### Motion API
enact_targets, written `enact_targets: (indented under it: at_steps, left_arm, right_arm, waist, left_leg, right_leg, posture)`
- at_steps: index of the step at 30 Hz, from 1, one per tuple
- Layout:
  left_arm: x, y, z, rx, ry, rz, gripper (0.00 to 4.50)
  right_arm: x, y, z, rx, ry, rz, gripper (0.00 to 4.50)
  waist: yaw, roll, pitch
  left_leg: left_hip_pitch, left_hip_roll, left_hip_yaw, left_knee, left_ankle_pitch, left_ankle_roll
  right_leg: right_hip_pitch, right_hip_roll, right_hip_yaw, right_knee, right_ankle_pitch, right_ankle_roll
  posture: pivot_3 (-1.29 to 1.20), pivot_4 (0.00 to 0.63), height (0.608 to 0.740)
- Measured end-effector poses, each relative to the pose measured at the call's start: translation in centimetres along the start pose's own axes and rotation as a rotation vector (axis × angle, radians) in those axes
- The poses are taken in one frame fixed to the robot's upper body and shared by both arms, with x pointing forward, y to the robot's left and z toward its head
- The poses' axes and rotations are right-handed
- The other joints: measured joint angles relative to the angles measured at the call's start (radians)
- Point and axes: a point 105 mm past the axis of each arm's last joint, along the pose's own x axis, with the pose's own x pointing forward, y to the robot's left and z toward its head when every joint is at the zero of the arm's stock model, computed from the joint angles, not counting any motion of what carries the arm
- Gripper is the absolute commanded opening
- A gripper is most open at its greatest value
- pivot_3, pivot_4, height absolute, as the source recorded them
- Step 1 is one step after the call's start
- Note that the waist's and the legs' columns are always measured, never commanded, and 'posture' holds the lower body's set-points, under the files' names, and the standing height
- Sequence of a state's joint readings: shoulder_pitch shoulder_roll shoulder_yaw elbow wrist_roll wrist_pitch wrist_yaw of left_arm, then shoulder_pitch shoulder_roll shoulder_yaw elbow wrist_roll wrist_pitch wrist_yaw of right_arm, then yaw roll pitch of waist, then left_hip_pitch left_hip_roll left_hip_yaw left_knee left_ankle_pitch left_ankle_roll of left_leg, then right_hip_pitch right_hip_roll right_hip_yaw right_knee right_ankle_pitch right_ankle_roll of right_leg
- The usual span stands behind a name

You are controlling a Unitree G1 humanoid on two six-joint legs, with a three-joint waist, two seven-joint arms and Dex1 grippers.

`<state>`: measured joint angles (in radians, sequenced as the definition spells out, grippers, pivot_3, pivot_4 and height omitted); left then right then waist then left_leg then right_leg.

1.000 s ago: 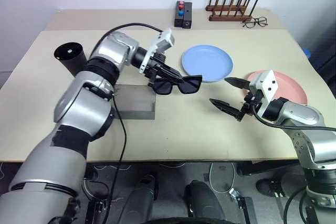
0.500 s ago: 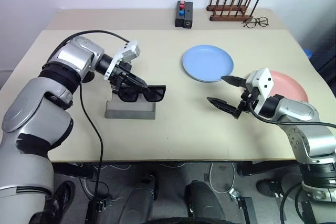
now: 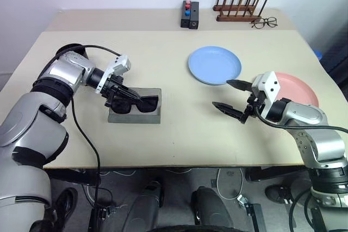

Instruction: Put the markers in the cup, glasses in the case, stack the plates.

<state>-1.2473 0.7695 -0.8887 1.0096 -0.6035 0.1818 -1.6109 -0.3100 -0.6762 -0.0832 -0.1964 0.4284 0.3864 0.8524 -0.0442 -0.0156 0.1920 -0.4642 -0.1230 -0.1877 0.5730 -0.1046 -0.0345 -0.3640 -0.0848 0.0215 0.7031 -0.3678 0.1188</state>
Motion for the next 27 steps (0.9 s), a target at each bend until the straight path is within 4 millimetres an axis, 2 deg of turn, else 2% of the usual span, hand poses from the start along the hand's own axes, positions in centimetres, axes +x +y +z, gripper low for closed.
enact_targets:
  at_steps: [6,14,17,24,27]
  left_arm:
    - [0.8,-0.4,-2.1,0.009,-0.006,-0.026,0.04]
    - [1.8,-1.4,-2.7,-0.032,-0.057,-0.087,0.04]
    - [1.9,-1.7,-2.6,-0.072,-0.067,-0.104,1.00]
    - [1.8,-1.9,-3.2,-0.155,-0.060,-0.113,4.46]
    - [1.9,-1.9,-3.1,-0.150,-0.062,-0.117,4.46]
  right_arm:
    - [0.1,0.1,0.0,0.002,-0.005,0.001,4.50]
    - [0.0,0.1,-0.2,0.007,0.000,0.001,4.50]
    - [-0.1,0.2,-0.4,0.013,0.006,0.000,4.50]
    - [-0.1,0.2,-0.4,0.010,0.009,0.000,4.50]
    - [-0.1,0.1,-0.5,0.005,0.014,-0.003,4.50]
  waist:
    - [0.000,0.000,0.000]
    - [0.000,0.000,0.000]
    - [0.000,0.000,0.000]
    - [0.000,0.000,0.000]
    - [0.000,0.000,0.000]
  left_leg:
    - [0.000,0.000,0.000,0.000,0.000,0.000]
    - [0.000,0.000,0.000,0.000,0.000,0.000]
    - [0.000,0.000,0.000,0.000,0.000,0.000]
    - [0.000,0.000,0.000,0.000,0.000,0.000]
    - [0.000,0.000,0.000,0.000,0.000,0.000]
  right_leg:
    - [-0.002,-0.001,0.000,0.000,0.000,0.000]
    - [-0.003,-0.001,0.000,0.000,0.000,0.000]
    - [-0.003,-0.001,0.000,0.000,0.000,0.000]
    - [-0.003,-0.001,0.000,0.000,0.000,0.000]
    - [-0.003,-0.001,0.000,0.000,0.000,0.000]
  posture:
    - [0.00,0.150,0.738]
    - [0.00,0.150,0.738]
    - [0.00,0.150,0.738]
    - [0.00,0.150,0.738]
    - [0.00,0.150,0.738]
